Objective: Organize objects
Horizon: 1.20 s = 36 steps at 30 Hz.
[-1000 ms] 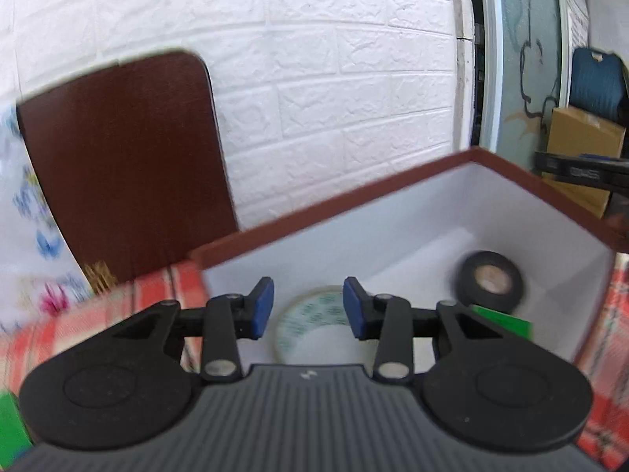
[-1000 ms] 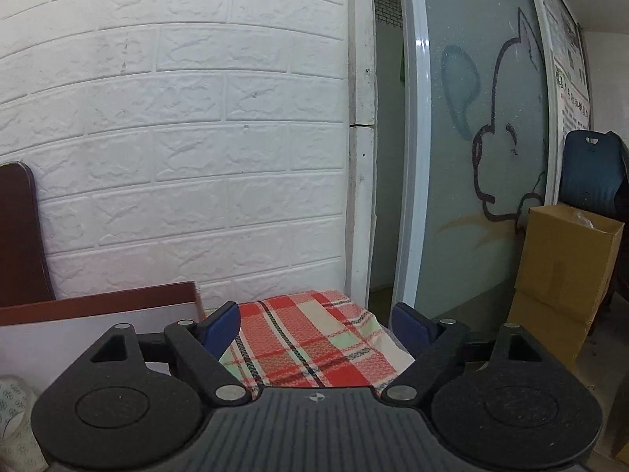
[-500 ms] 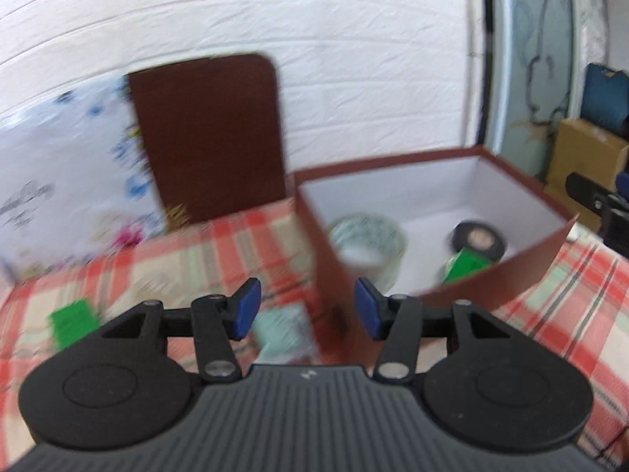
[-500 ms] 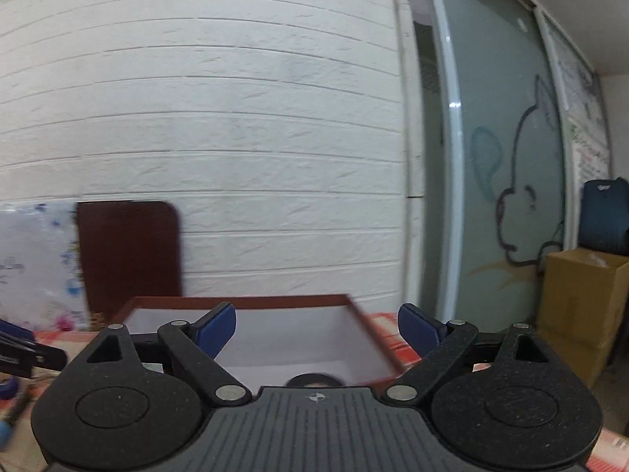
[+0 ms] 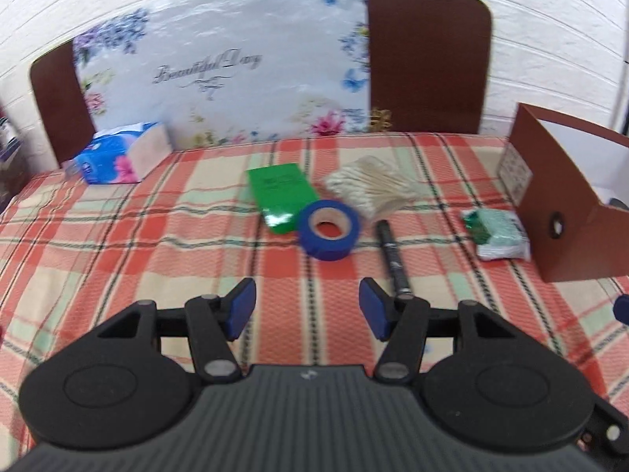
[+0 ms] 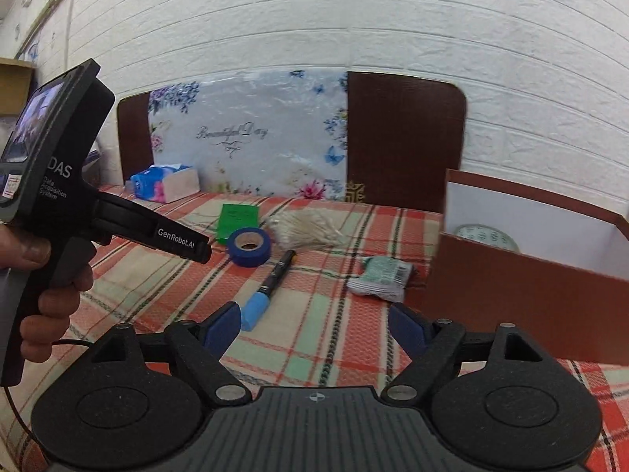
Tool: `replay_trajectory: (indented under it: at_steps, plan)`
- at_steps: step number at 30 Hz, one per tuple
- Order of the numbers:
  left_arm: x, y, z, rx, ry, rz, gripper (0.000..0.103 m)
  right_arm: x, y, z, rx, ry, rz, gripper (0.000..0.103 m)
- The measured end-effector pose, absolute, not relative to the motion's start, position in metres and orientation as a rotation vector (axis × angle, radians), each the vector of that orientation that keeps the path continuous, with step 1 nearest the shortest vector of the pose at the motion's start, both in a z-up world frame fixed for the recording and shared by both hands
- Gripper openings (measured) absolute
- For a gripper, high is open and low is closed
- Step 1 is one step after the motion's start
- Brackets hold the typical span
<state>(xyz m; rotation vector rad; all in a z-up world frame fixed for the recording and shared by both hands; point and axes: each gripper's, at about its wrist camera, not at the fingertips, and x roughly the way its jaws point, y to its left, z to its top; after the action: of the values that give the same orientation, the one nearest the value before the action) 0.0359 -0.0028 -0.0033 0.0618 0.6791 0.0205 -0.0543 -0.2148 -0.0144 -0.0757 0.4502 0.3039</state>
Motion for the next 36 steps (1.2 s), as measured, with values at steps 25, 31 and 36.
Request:
replay_trajectory:
  at_steps: [25,31,36]
  plan:
    - [0.048,0.115,0.029,0.144,0.703,0.442,0.065,0.018,-0.111,-0.027,0.015,0.644,0.718,0.082]
    - [0.046,0.141,0.018,0.192,0.805,0.446,0.07,0.024,-0.094,-0.034,0.04,0.679,0.814,0.086]
    - [0.049,0.157,0.006,0.217,0.914,0.439,0.071,0.028,-0.092,-0.042,0.059,0.709,0.845,0.086]
